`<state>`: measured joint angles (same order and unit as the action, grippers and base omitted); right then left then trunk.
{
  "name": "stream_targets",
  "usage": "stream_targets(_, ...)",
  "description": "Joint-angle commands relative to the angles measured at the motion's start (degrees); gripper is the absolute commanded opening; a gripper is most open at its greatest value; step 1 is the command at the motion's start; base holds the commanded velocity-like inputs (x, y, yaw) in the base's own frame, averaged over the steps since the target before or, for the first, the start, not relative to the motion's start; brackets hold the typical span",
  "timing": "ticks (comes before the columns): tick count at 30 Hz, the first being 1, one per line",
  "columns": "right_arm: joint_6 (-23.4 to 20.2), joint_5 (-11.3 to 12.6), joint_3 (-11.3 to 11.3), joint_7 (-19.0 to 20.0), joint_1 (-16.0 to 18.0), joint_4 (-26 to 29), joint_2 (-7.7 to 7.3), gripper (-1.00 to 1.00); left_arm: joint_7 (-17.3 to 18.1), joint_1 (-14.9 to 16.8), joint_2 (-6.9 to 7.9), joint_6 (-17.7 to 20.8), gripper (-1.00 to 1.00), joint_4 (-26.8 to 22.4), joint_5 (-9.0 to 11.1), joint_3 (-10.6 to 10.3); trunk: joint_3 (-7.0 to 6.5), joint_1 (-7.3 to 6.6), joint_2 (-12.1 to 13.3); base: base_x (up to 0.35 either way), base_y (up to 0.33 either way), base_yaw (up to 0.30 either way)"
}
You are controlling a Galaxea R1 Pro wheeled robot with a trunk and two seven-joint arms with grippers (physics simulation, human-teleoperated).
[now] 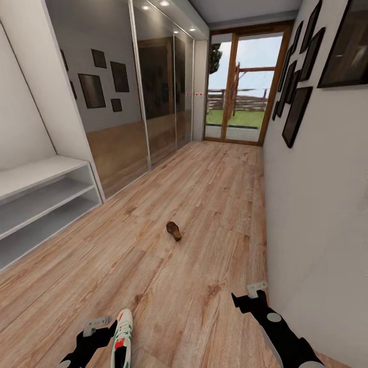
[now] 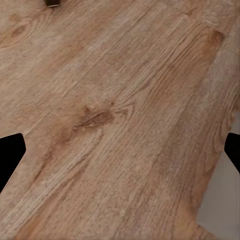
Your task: Pick up the two gym shoes and the two sandals from the corridor floor and place them onto the hallstand (shoe rack) in the corridor, making sure they are on the rack and not on the floor. Arrange them so the two gym shoes are next to each other and the two sandals are next to each other.
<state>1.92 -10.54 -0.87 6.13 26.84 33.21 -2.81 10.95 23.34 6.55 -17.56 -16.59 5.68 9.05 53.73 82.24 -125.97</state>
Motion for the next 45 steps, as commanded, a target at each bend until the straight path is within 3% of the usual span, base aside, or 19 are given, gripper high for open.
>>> stream_targets(1,0.18,-0.44,-0.1,0.2,0.01,-0.01,0.0,1.0,0.55,0.04,0.01,-0.05,1.0,0.07,0.58,0.19,0.05,-0.01,-0.02,0.0,-0.011,0.0)
stream_targets(32,0.11,-0.38,-0.13,0.13,0.05,0.0,0.08,1.0,1.14,-0.05,0.05,-0.01,1.0,0.09,0.57,-0.14,0.1,-0.01,-0.02,0.0,-0.001,0.175)
stream_targets(39,0.1,-0.36,-0.27,0.13,0.03,0.06,0.09,1.0,1.17,-0.05,0.02,0.1,1.0,0.07,0.56,-0.64,1.36,1.53,-2.83,0.0,0.0,0.006)
stream_targets(45,-0.03,-0.36,-0.02,0.11,0.05,1.13,0.45,1.0,0.73,0.01,0.02,0.22,1.0,0.09,0.56,-3.15,2.43,2.84,-5.23,0.0,0.0,0.0)
